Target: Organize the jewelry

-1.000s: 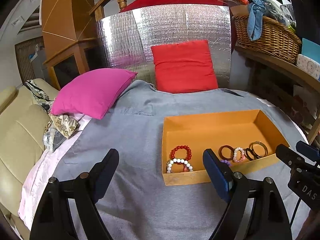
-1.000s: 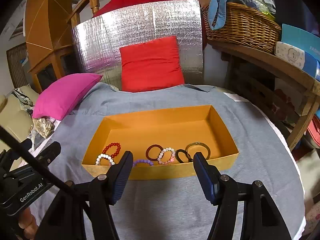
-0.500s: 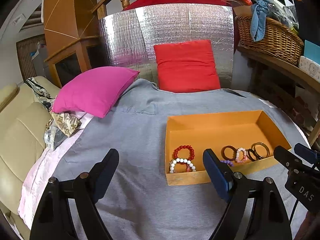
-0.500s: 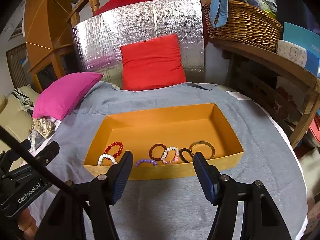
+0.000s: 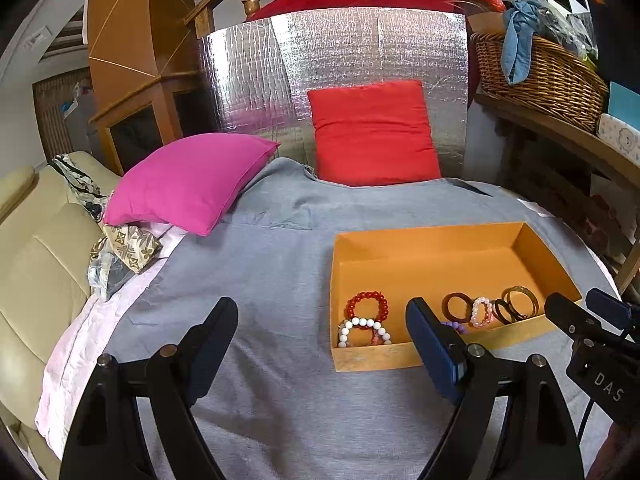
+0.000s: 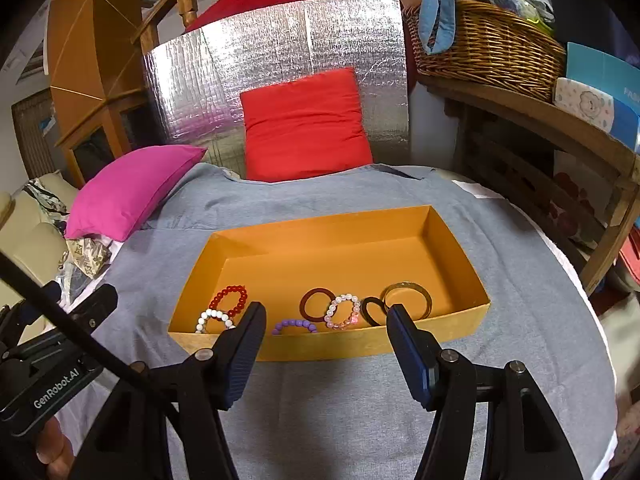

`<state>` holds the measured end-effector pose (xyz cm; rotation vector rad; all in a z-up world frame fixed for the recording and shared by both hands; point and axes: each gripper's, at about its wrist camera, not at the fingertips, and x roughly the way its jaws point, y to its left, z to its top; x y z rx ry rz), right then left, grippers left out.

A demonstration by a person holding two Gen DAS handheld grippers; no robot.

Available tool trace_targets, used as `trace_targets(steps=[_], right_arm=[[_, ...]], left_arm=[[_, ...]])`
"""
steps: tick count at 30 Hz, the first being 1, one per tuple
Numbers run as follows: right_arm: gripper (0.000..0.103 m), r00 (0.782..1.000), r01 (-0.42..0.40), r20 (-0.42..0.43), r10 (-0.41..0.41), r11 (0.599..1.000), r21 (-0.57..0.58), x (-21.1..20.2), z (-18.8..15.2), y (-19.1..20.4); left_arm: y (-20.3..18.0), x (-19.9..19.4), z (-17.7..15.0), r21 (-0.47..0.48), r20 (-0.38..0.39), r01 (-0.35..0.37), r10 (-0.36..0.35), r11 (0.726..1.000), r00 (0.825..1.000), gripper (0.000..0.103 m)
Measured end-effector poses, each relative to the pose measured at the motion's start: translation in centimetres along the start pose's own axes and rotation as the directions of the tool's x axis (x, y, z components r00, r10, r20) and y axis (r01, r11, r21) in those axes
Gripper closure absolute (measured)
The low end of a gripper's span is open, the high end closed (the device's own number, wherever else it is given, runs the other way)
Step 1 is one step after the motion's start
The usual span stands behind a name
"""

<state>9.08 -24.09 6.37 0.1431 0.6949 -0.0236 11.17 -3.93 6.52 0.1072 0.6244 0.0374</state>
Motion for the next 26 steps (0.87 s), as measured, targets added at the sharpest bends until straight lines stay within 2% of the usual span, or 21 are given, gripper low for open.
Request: trace_targets(steps=[22,26], right_arm=[[0.036,1.0,0.003,-0.021,-0.003,1.0,0.008,2.0,0.5,-0.2],[0.036,1.0,0.019,-0.019,-0.019,1.0,0.004,1.9,0.1,-0.7]], left_arm=[[0.1,0.9,0.1,0.004,-0.002,-0.007,0.007,1.0,1.0,0.017],[0.2,0.9,-0.9,0.011,-0.026,0.02,-0.019,1.0,0.999,0.017]])
